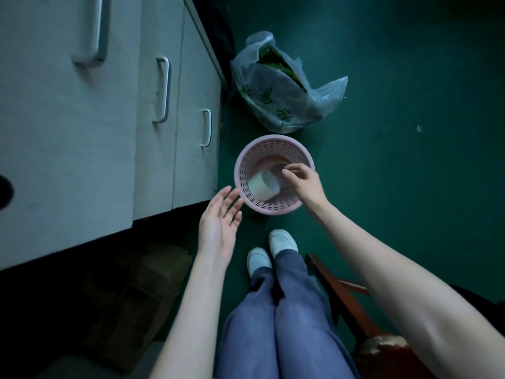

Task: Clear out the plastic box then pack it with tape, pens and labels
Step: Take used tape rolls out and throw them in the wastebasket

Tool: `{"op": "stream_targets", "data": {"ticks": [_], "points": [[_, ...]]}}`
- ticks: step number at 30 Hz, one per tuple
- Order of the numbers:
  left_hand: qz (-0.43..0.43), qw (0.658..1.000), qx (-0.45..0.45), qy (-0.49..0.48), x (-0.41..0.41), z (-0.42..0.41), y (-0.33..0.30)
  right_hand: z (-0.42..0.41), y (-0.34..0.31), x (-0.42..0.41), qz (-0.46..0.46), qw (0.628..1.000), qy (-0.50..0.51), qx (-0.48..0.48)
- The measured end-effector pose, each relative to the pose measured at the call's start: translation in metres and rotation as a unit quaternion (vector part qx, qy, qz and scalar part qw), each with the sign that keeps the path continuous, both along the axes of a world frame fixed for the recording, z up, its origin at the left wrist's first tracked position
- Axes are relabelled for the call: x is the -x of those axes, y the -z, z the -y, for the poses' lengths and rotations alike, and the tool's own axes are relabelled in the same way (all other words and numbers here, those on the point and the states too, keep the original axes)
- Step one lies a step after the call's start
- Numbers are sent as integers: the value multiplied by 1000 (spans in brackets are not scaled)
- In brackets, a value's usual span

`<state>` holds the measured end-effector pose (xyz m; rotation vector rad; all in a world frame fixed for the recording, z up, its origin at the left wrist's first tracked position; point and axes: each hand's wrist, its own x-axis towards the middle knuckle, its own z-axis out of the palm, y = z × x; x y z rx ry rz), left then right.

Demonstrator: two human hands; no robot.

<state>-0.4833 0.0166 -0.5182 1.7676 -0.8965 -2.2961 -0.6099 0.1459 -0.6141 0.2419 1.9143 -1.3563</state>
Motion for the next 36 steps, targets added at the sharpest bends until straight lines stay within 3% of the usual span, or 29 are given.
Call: {"op": "stream_targets", "data": {"ticks": [8, 18, 23, 28, 32, 36], "points": [[7, 998, 45, 32, -3, -28, -71, -12, -123, -9, 51, 994, 59, 73], [-75, 969, 184, 149, -58, -46, -312, -36, -393, -52, 5, 991, 1, 133], [-72, 961, 251, 87, -94, -35, -382, -13, -472, -66, -24, 981, -89, 173], [-45, 952, 302, -4, -132, -23, -415, 29, -505, -90, -14, 964, -170, 206], [-8, 928, 357, -107, -174, -15, -436, 70, -523, -132, 6, 936, -267, 228], [33, 887, 438, -145, -218, -16, -460, 97, -545, -178, -3, 894, -369, 254]]}}
